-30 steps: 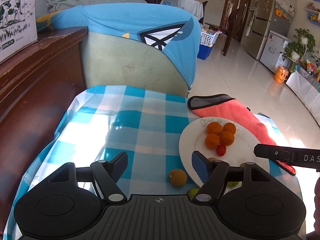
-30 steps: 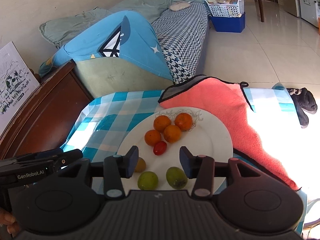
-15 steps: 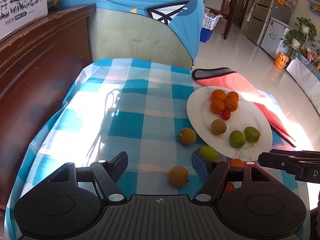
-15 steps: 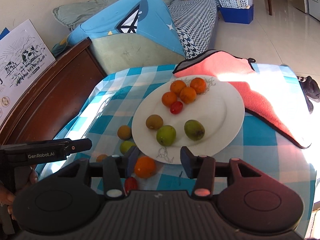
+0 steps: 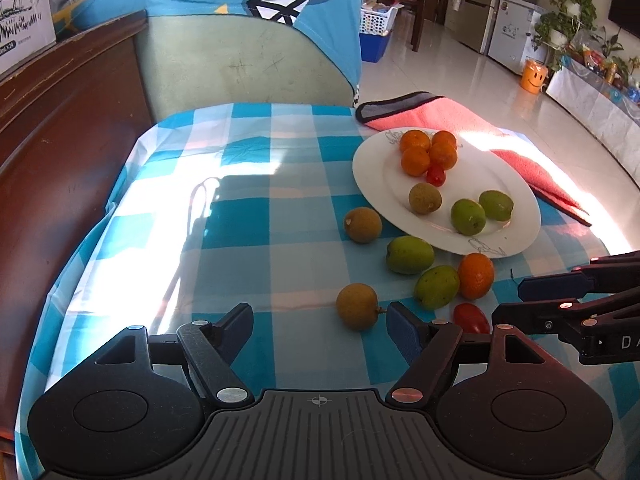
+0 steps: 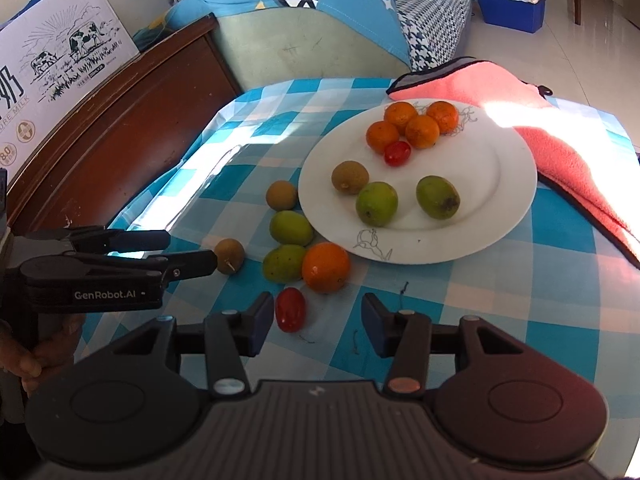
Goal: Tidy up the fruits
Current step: 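Withdraw both grippers from the plate back toward the fruit pile, then grasp a yellow-brown fruit with the left gripper while the right grasps a red tomato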
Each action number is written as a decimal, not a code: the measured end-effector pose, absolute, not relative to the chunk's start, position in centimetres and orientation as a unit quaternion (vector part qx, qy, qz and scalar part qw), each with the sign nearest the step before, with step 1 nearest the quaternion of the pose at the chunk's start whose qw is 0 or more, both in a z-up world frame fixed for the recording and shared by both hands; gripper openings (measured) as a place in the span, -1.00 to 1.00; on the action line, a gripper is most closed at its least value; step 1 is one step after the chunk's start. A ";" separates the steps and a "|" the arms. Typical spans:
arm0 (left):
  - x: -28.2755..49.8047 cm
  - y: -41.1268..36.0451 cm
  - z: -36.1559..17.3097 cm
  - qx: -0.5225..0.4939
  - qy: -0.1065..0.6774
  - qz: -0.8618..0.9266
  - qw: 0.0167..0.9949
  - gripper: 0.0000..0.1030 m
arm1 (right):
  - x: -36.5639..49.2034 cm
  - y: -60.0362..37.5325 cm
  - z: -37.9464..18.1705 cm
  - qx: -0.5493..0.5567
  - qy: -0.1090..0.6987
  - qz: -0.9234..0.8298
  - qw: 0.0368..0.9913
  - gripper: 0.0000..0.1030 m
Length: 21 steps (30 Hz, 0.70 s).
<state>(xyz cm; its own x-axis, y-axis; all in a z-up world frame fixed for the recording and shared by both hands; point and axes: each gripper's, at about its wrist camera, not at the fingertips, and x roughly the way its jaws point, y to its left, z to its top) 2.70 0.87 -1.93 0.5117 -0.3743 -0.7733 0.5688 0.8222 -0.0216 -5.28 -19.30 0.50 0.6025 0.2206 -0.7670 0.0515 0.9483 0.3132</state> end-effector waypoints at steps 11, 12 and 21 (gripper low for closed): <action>2.5 0.6 -3.0 0.152 0.405 -0.285 0.855 0.47 | -5.2 -16.8 0.0 0.086 0.440 0.064 0.892 -0.05; 2.4 0.6 -3.1 0.155 0.403 -0.286 0.855 0.47 | -5.2 -16.6 0.0 0.082 0.438 0.065 0.893 -0.05; 2.1 0.1 -3.3 0.178 0.376 -0.301 0.858 0.47 | -4.9 -15.4 -0.6 0.048 0.438 0.073 0.895 -0.40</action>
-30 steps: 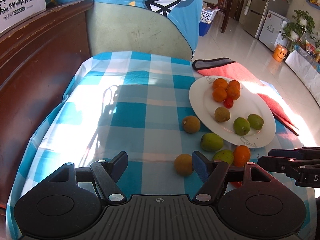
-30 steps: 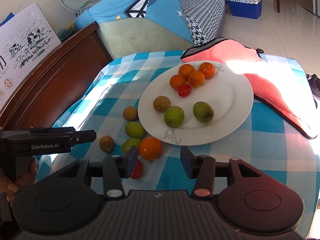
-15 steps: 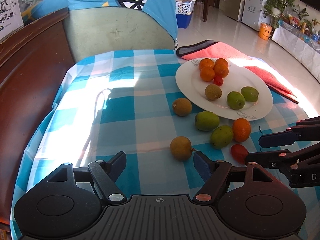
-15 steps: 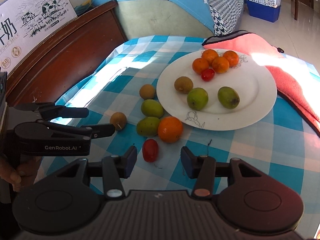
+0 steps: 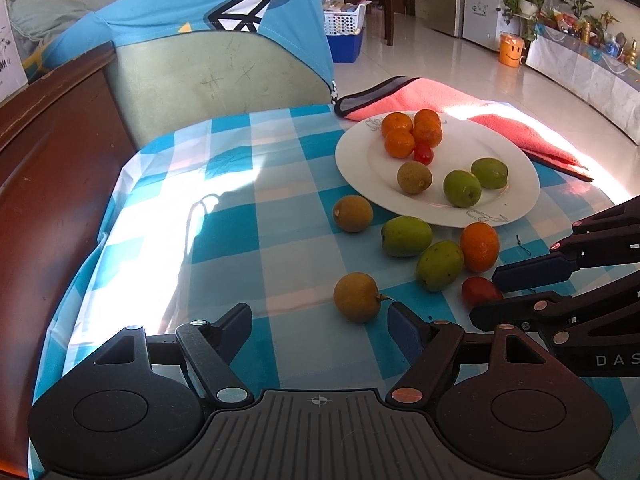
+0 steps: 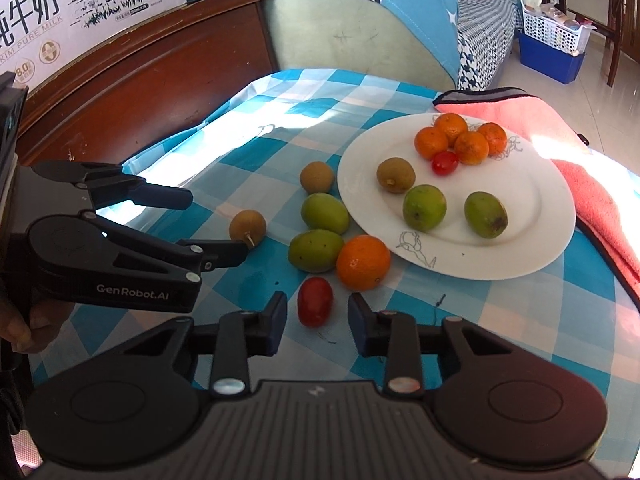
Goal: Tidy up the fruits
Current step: 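Grasp a yellow-brown fruit with the left gripper while the right grasps a red tomato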
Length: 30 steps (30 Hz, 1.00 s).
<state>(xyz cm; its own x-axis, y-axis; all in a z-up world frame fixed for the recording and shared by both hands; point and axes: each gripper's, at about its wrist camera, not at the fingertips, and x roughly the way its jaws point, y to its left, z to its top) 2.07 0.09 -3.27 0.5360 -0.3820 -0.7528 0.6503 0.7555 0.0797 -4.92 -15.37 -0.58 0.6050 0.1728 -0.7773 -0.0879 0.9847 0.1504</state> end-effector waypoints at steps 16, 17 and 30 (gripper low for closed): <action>2.4 -1.5 -4.2 0.187 0.367 -0.315 0.855 0.38 | -5.0 -15.7 1.0 0.057 0.432 0.086 0.896 -0.62; 2.4 -1.5 -4.2 0.187 0.367 -0.317 0.854 0.29 | -5.0 -15.9 1.2 0.061 0.430 0.087 0.897 -0.62; 2.3 -1.9 -4.0 0.165 0.382 -0.343 0.842 -0.40 | -4.8 -16.3 1.3 0.078 0.433 0.083 0.894 -0.61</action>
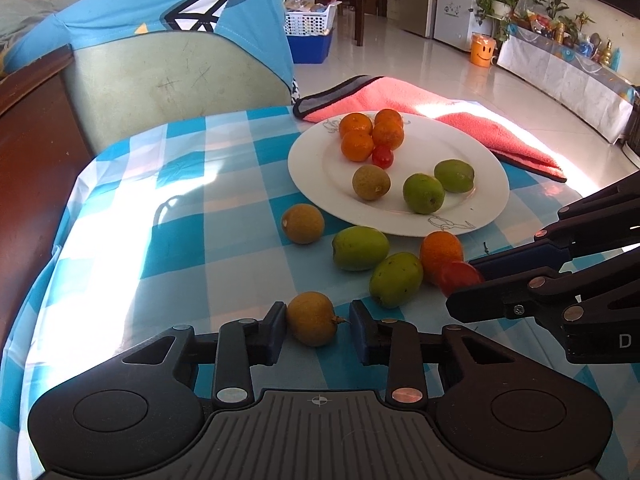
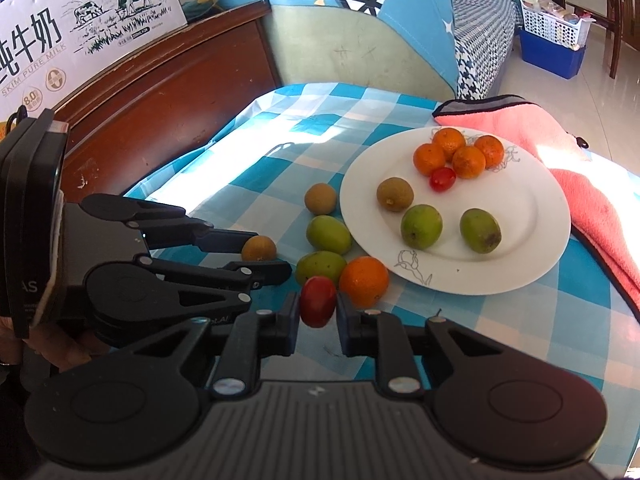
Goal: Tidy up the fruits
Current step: 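Grasp a yellow-brown fruit with the left gripper while the right grasps a red tomato, then lift both fruits and carry them over the white plate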
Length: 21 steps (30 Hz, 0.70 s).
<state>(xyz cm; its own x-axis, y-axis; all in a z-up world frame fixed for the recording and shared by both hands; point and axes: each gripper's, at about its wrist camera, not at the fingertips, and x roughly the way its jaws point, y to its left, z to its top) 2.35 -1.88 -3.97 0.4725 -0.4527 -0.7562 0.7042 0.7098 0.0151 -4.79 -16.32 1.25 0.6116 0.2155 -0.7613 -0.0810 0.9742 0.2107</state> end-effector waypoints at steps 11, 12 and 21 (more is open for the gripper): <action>3.2 -1.0 -0.4 0.105 0.357 -0.337 0.865 -0.40 | -4.5 -17.6 3.0 0.099 0.405 0.076 0.906 -0.62; 3.3 -1.0 -0.2 0.099 0.355 -0.338 0.866 -0.40 | -4.4 -17.8 3.3 0.100 0.401 0.072 0.908 -0.62; 5.0 -2.0 1.1 0.046 0.355 -0.337 0.871 -0.40 | -3.5 -21.1 5.7 0.124 0.365 0.036 0.922 -0.61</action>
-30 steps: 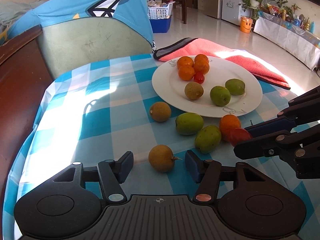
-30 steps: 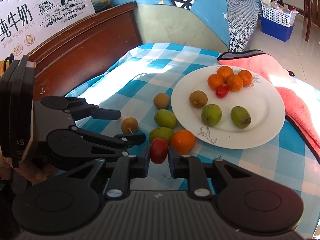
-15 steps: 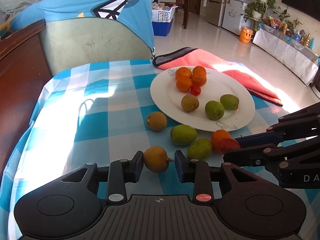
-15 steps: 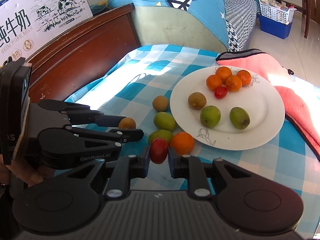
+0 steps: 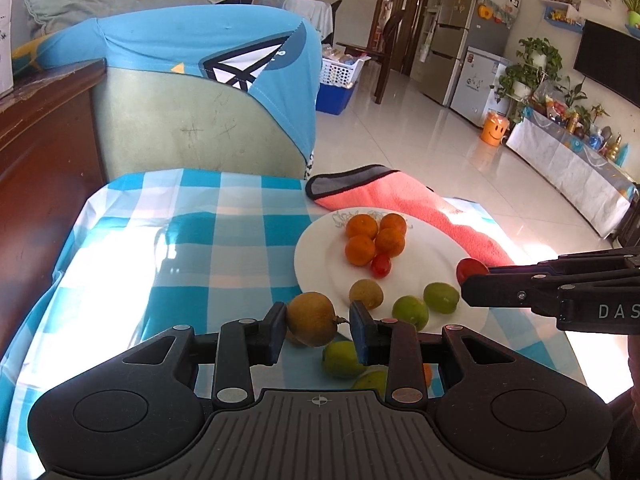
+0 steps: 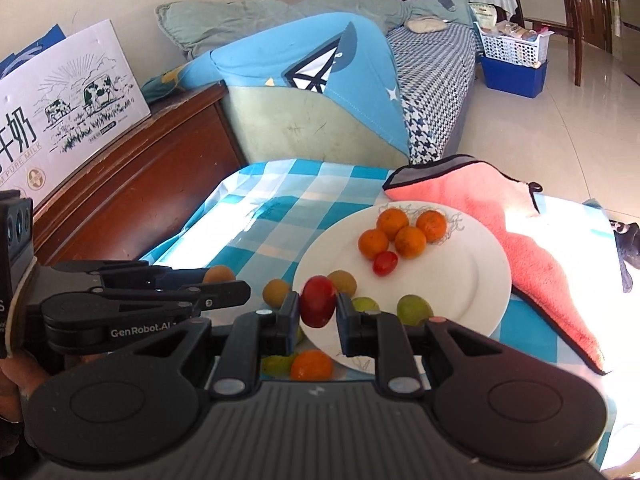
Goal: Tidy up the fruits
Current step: 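Lift both fruits and carry them over the white plate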
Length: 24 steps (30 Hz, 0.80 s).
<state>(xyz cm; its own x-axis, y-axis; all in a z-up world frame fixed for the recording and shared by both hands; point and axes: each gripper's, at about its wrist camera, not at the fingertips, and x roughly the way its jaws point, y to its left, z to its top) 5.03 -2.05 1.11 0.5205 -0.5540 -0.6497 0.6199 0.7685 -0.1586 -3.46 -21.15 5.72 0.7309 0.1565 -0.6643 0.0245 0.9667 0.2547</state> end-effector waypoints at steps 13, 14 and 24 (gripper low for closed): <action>8.0 -5.1 0.8 0.037 0.360 -0.327 0.873 -0.39 | -1.6 -25.5 5.5 0.182 0.365 -0.003 0.913 -0.61; 8.2 -5.3 0.7 0.039 0.361 -0.326 0.873 -0.39 | -1.6 -25.7 5.4 0.185 0.366 -0.006 0.912 -0.61; 9.8 -7.4 -1.3 0.052 0.380 -0.321 0.866 -0.38 | 0.0 -27.3 3.5 0.205 0.387 -0.048 0.897 -0.61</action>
